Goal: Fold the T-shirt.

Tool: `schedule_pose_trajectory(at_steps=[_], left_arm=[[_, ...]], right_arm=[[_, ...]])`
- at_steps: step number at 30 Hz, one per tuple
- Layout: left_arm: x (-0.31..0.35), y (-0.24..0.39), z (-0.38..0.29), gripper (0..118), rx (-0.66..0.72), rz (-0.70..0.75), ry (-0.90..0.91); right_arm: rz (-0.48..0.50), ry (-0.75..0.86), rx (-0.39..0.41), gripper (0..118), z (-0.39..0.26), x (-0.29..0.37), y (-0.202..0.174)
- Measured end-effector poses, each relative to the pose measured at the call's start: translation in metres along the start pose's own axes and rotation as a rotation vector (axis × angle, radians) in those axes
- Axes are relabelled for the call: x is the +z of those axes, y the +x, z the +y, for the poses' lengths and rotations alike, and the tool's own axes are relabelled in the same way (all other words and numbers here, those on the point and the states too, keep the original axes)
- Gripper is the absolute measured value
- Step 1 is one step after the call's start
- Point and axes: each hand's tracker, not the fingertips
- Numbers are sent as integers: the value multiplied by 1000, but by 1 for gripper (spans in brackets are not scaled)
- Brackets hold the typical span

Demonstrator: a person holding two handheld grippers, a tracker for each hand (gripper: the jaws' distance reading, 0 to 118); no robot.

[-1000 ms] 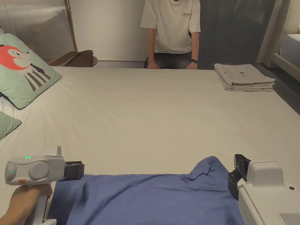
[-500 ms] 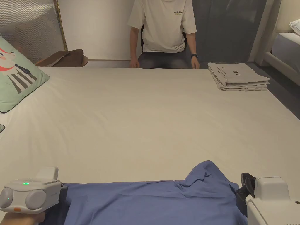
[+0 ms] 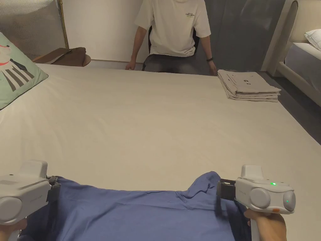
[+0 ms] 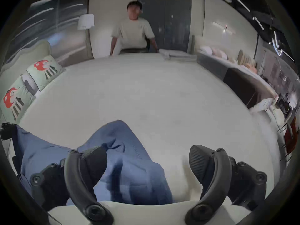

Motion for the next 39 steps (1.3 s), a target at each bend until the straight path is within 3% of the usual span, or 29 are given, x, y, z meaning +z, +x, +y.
schedule_pose_trajectory(at_steps=[3,7,9,10,11,19,27,33,39], left_arm=[[3,1,0,1,-17,2,-1],[7,-3,-3,1,-4,3,-2],[9,-5,-5,1,1,7,-2],[10,-7,-6,1,3,9,-1],[13,-5,-8,1,4,12,0],[54,-9,-21,1,42,28,29],[109,-21,-61,1,92,21,37],[134,-28,-113,1,122,1,-2],[136,-32,-167,1,175,4,-96]], right_arm=[[2,-83,28,103,-5,-17,-4],[47,-113,68,48,-13,-14,-13],[45,-79,78,34,-13,-3,-14],[38,-69,86,14,-12,3,-15],[38,-45,97,8,-12,12,-14],[80,138,105,8,-22,106,-3],[145,227,93,8,-76,199,11],[225,196,-10,8,-135,232,27],[217,100,-104,8,-195,230,38]])
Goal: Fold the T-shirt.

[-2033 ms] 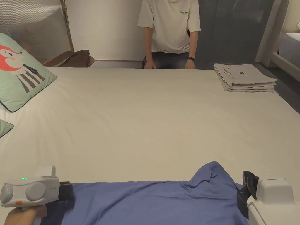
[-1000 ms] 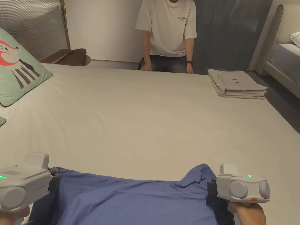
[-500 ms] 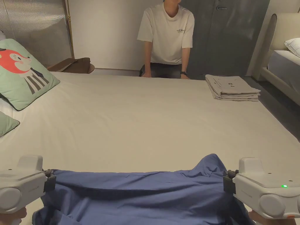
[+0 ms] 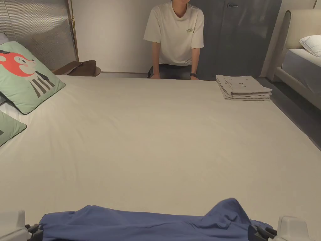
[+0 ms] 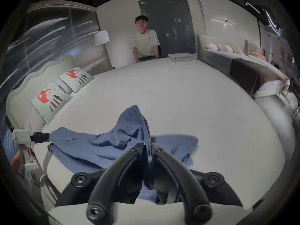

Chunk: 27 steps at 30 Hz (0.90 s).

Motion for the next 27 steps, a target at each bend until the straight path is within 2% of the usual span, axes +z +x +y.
schedule_pose_trajectory(at_steps=[7,13,14,15,18,19,20,27], left_arm=[[-4,4,-27,1,-7,29,-43],[-7,9,-23,4,-10,53,-44],[-4,10,-21,6,-10,51,-44],[-1,11,-18,13,-2,46,-43],[15,17,0,92,94,-24,15],[22,22,9,111,96,-51,48],[26,26,17,109,93,-68,100],[71,89,80,109,7,-120,462]], right_arm=[[-79,-59,-22,8,-42,-17,2],[-116,-66,-1,9,-41,-18,-8],[-117,-61,1,12,-38,-15,-12],[-122,-59,7,22,-34,-12,-14],[-161,-15,64,79,-13,-1,-31],[-153,27,82,97,-3,3,-37],[-149,76,89,104,7,8,-44],[-112,394,131,104,72,35,-95]])
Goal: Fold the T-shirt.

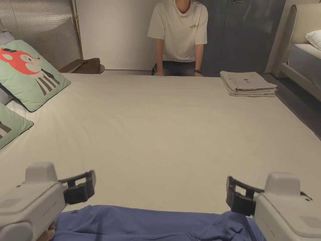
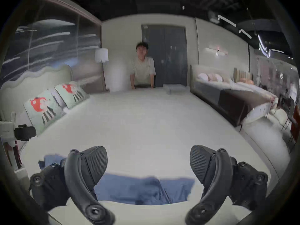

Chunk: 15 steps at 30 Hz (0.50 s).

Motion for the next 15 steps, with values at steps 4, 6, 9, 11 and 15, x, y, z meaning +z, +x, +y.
schedule_pose_trajectory(at_steps=[4,6,9,11,15], left_arm=[[2,31,16,109,-65,-21,145],[-6,33,14,108,-98,-20,190],[-4,49,15,106,-158,23,237],[-1,54,13,80,-178,9,260],[-4,58,12,0,-194,-11,254]], right_arm=[[-18,128,23,104,23,4,-17],[-22,164,40,104,29,6,-23],[-46,216,95,102,35,8,-33],[-57,246,123,91,36,10,-37],[-52,269,147,35,36,9,-42]])
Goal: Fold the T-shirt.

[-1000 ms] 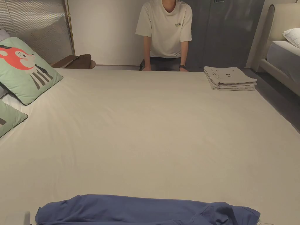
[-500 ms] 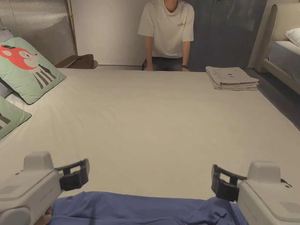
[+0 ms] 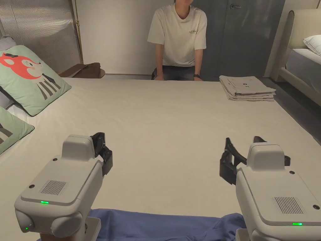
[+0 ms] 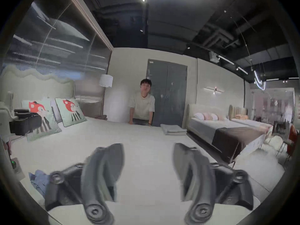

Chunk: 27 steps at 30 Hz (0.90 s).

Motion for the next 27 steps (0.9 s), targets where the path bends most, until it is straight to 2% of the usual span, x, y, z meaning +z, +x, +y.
schedule_pose_trajectory(at_steps=[1,2,10,13,17,19,23,27], left_arm=[[1,0,-2,0,1,-5,1],[1,1,0,0,6,-9,5],[0,-10,0,0,62,-21,-28],[-4,-31,-6,0,189,-97,-127],[-9,-81,-23,0,471,-233,-281],[-8,-109,-36,0,576,-257,-340],[0,-154,-62,0,665,-312,-480],[3,-197,-95,0,746,-306,-631]], right_arm=[[-7,6,1,6,0,0,-2],[-9,12,8,0,0,-1,-3],[9,4,19,0,-3,-3,-5],[15,-3,21,0,-3,-4,-7],[22,-17,23,0,-7,-7,-8],[23,-20,31,0,-9,-8,-10],[26,-36,32,0,-12,-13,-12],[30,-55,38,0,-17,-18,-18]])
